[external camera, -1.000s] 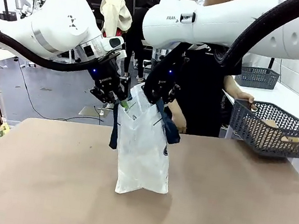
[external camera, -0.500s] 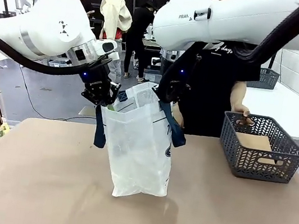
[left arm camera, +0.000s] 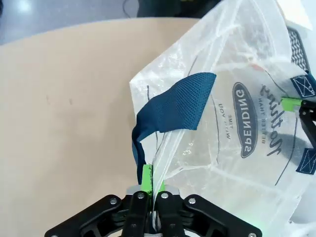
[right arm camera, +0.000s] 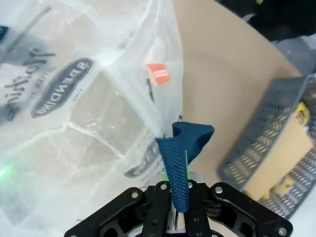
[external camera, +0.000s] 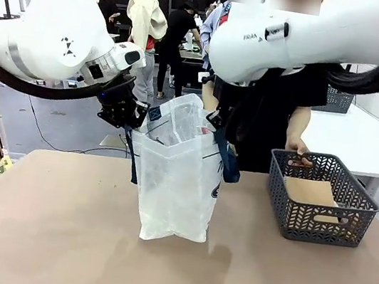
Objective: Transfer purchased items from the store into the shopping bag.
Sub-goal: Open the Reusable shopping bag in the center of the table.
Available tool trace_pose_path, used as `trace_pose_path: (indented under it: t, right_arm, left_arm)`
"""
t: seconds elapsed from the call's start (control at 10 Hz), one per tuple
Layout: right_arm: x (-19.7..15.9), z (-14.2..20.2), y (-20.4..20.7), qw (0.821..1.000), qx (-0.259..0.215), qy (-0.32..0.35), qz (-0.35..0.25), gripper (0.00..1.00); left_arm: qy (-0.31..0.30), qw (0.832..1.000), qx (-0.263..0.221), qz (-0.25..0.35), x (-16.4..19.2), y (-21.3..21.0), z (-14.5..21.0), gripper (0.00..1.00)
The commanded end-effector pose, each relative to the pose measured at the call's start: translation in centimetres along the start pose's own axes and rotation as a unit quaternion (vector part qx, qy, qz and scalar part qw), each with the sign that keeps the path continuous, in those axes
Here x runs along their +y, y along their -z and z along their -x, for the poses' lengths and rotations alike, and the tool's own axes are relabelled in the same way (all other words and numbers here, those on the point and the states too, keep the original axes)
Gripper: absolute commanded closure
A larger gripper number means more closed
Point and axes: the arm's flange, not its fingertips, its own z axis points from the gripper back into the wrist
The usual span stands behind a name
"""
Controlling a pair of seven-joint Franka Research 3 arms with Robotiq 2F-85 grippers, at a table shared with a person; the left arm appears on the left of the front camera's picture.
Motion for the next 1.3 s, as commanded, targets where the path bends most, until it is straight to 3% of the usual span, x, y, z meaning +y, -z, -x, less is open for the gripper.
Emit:
trace_pose_path:
  t: [0.0,0.3,0.7,1.2]
  right_arm:
    - [-1.4,2.4,0.9,0.999,-0.023,-0.029,0.036,1.0]
    - [-3.7,2.4,0.6,0.999,-0.021,-0.02,0.03,1.0]
    - [-5.9,2.1,0.7,1.0,-0.008,0.009,-0.001,1.0]
    - [-6.2,2.6,2.3,1.0,0.006,-0.015,0.012,1.0]
  left_arm:
    - [-0.001,0.997,-0.05,-0.053,-0.1,0.5,1.0,1.0]
    - [-0.013,0.998,-0.033,-0.049,0.6,0.1,0.5,1.0]
    - [-0.014,0.998,0.031,-0.053,1.1,-0.2,0.0,1.0]
    - [0.034,0.996,0.064,-0.053,1.5,0.9,-0.7,1.0]
